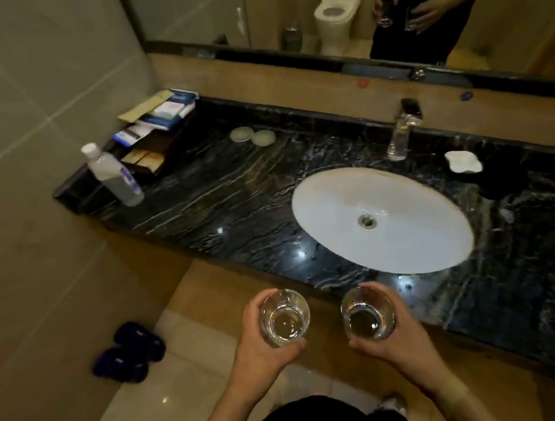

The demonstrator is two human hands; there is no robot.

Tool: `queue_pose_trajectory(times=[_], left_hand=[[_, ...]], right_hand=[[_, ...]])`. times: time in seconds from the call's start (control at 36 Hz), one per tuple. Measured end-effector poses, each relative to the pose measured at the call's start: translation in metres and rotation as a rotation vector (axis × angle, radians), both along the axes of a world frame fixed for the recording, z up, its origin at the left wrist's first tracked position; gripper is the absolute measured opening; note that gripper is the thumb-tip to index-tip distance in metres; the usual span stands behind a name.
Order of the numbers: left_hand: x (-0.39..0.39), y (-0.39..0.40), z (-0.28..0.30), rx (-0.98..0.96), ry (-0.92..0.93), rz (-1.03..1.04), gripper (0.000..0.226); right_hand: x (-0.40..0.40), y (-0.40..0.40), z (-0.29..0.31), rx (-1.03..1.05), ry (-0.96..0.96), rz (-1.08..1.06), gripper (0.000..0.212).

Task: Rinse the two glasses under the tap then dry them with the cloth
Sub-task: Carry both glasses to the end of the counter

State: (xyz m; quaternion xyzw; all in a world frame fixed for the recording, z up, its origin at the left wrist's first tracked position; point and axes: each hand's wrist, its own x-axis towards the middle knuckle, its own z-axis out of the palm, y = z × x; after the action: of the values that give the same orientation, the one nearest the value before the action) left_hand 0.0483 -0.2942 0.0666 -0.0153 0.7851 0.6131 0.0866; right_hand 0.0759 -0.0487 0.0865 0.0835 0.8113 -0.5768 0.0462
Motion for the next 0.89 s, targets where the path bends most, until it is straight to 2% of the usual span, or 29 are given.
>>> queue_pose_trajectory(times=[0.42, 0.89], left_hand=[[-0.029, -0.078, 0.009, 0.016, 0.015, 0.085, 0.086], [-0.168, -0.07, 0.029, 0.088, -0.015, 0.157, 0.087]], right_hand=[[-0.058, -0.081, 0.008, -0.027, -0.037, 0.124, 0.088], [-0.211, -0.075, 0.005, -0.055, 0.011, 0.138, 0.085]])
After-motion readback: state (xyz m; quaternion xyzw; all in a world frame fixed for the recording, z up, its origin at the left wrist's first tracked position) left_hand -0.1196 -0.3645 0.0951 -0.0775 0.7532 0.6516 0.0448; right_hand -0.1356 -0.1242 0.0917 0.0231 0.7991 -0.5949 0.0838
